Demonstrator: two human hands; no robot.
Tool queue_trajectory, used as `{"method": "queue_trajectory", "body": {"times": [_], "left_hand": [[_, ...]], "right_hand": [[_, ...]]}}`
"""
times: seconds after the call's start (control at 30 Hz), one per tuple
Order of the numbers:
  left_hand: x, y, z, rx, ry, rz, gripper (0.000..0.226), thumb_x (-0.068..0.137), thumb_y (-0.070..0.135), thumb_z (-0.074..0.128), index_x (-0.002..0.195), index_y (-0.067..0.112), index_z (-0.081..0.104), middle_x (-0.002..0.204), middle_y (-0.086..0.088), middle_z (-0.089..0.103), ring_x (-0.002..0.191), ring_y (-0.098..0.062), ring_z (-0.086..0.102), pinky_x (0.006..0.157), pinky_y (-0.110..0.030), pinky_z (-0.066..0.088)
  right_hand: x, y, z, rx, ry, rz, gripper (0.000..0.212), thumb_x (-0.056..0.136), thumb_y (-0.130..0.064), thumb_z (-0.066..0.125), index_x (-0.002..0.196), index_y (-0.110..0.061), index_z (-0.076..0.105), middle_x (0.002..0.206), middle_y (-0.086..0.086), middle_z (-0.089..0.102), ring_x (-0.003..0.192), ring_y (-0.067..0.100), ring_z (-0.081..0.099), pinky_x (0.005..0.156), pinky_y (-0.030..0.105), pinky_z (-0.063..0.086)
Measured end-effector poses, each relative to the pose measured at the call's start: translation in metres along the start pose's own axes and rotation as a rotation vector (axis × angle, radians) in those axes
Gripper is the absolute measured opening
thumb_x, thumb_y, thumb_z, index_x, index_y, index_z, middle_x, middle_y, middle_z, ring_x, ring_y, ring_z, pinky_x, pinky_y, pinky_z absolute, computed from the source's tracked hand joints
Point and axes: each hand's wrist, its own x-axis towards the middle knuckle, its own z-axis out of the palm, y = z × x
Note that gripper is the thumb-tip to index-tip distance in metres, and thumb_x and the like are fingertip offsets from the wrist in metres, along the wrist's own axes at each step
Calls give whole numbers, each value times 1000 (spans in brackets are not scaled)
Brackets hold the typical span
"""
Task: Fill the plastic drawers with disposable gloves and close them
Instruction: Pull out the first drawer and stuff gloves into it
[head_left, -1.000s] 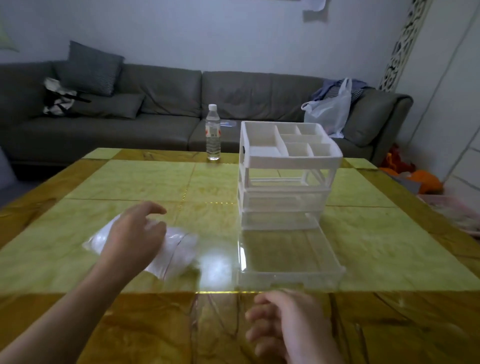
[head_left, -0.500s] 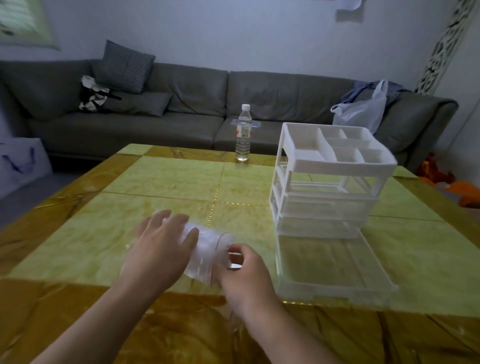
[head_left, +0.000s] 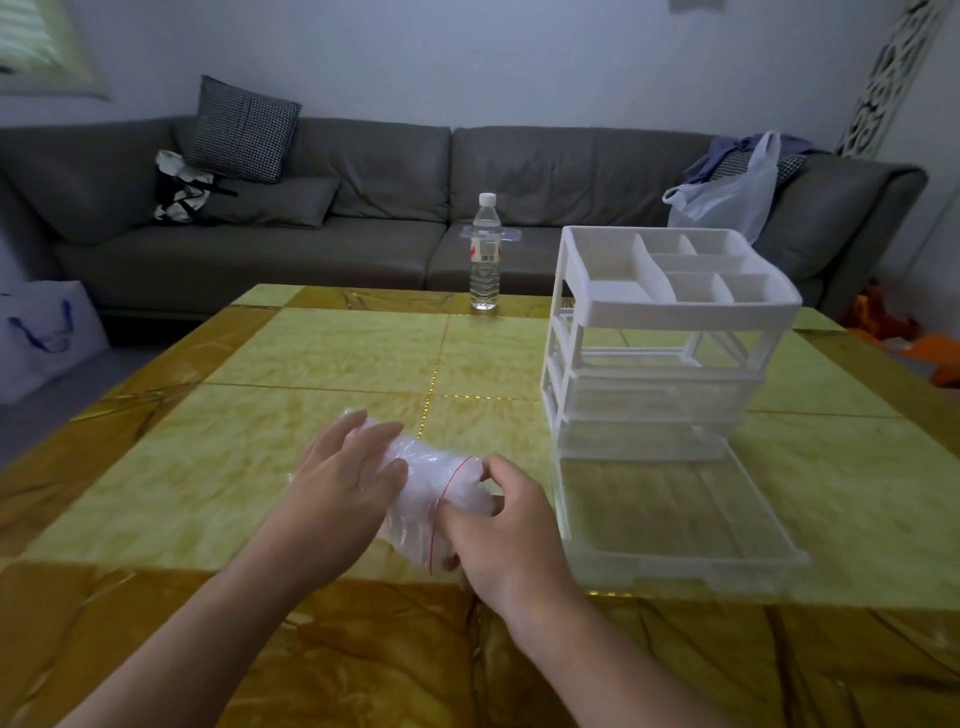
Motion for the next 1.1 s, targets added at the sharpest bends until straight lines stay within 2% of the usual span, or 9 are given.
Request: {"method": "queue_trajectory", "body": {"times": [0.13,0.33,0.57,0.67,0.73,0.8,0.87,0.97,1.1], "left_hand": [[10,-7,2,39,-9,-9,43,105,48,47,147,47,47,166,12,26,154,-15,19,124,-45,22],[32,-23,7,128,80,27,45,107,44,40,152,41,42,167,3,28,156,-20,16,125,-48,20],[40,-23,6,332,105,159,54,104,64,22,156,52,29,171,15,10,159,-13,-9,128,-50,-5],[21,24,-2,-103,221,227,41,107,57,37,128,40,68,144,16,57,139,-10,46,117,-48,37],[1,62,-3,-609,51,75,39,104,52,46,110,28,77,116,5,75,110,-17,70,97,-52,55],[-16,82,-4,-916,-177,-99,46,94,61,59,115,23,75,113,-6,78,106,-27,74,92,-55,58],[-28,88,5,-989,-289,-123,61,86,60,72,128,17,68,121,-11,76,114,-30,72,97,-55,56],[-32,84,5,-1077,-180,-175,46,92,40,75,130,15,67,120,-14,75,112,-33,73,102,-57,53],[-24,62,-4,-1217,-38,-246,33,98,23,65,126,6,70,123,-27,71,115,-47,68,106,-64,47]], "right_hand": [[-7,-9,-12,-1,19,-17,20,75,-22,72,93,-25,63,75,19,67,56,26,56,49,54,53],[-15,-31,-65,175,-35,-34,19,85,-7,80,95,-19,70,82,11,71,49,27,59,53,43,58],[-10,-40,-113,366,33,-84,25,76,-9,84,97,-23,79,96,18,77,65,26,67,57,39,57],[-6,-41,-110,422,17,-104,30,72,-12,84,99,-24,78,97,14,77,71,25,70,56,37,57],[-7,-42,-102,397,-15,-125,31,81,-2,84,105,-19,74,97,12,77,77,25,72,56,36,58],[-12,-45,-87,239,-27,-211,34,86,2,81,108,-19,66,93,3,76,80,18,73,59,33,60],[-19,-40,-76,-56,-2,-370,39,88,-3,81,106,-30,59,93,-9,72,78,8,71,61,25,57],[-27,-31,-57,-461,34,-563,47,86,-9,73,112,-41,49,106,-22,59,90,3,63,67,22,52],[-30,-27,-50,-632,-113,-547,49,85,-25,72,120,-43,41,123,-28,44,106,0,53,85,27,52]]}}
